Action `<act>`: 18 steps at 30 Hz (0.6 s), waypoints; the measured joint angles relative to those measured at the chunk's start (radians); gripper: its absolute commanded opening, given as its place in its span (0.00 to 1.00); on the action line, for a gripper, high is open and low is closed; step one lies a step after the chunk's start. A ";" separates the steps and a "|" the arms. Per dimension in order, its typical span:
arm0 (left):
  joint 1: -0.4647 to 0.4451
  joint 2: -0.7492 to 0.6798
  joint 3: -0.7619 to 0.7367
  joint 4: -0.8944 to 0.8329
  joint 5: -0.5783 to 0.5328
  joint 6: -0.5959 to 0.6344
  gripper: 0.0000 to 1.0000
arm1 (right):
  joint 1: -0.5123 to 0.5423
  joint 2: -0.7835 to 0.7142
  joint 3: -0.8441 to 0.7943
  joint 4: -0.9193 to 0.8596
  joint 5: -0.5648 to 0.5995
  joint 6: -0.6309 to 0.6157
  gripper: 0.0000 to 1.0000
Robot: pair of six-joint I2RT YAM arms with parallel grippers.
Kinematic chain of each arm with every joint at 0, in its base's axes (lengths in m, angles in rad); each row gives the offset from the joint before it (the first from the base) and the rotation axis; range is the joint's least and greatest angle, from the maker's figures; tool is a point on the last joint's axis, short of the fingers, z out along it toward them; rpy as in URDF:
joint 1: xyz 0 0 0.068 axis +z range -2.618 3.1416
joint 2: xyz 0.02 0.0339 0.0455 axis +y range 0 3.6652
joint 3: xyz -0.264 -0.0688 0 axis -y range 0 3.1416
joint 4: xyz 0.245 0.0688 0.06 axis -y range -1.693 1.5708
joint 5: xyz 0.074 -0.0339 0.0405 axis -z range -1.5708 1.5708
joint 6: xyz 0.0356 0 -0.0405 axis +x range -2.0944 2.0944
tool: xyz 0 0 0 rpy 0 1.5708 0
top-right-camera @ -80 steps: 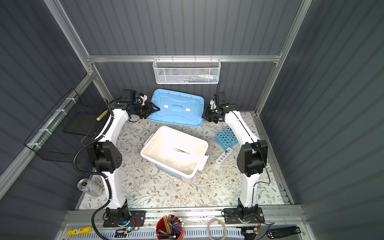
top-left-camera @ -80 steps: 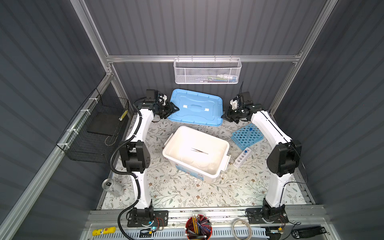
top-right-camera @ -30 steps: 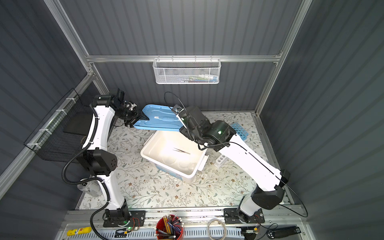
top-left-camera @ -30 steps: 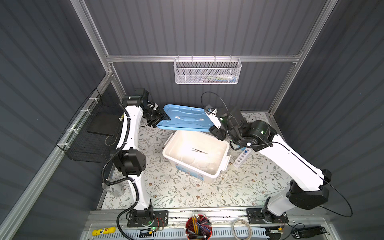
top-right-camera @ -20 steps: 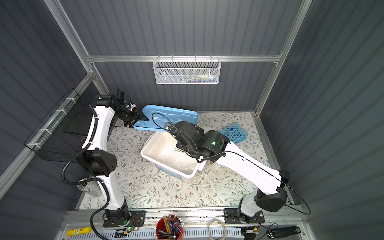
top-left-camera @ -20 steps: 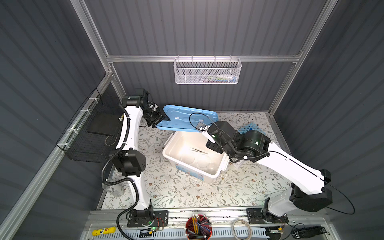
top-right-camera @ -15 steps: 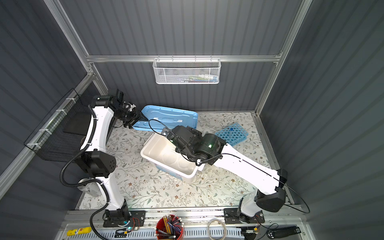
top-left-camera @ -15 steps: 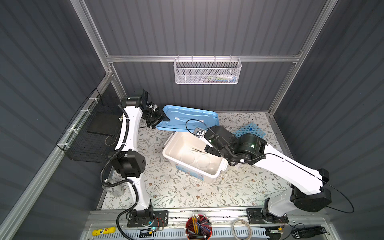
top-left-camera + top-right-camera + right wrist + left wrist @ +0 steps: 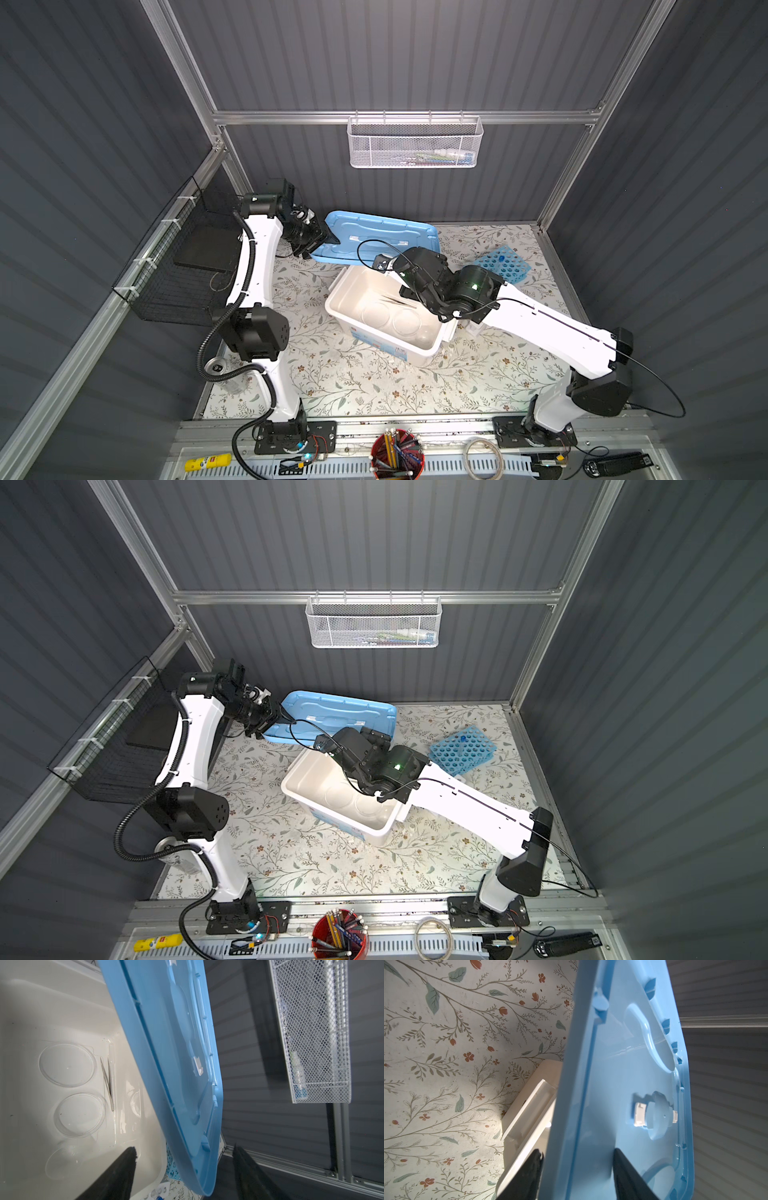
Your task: Organize the chemistry lab equipment
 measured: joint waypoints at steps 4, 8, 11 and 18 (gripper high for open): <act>0.000 -0.014 -0.023 0.000 0.014 -0.001 0.00 | -0.028 0.014 -0.006 0.056 0.008 -0.042 0.68; 0.000 -0.021 -0.024 0.000 0.026 0.000 0.00 | -0.037 0.035 -0.026 0.091 0.007 -0.062 0.48; 0.000 -0.026 -0.029 0.003 0.040 -0.001 0.00 | -0.039 0.037 -0.049 0.108 0.007 -0.072 0.30; 0.000 -0.037 -0.031 0.035 0.050 -0.005 0.09 | -0.031 0.036 -0.080 0.080 -0.010 -0.143 0.13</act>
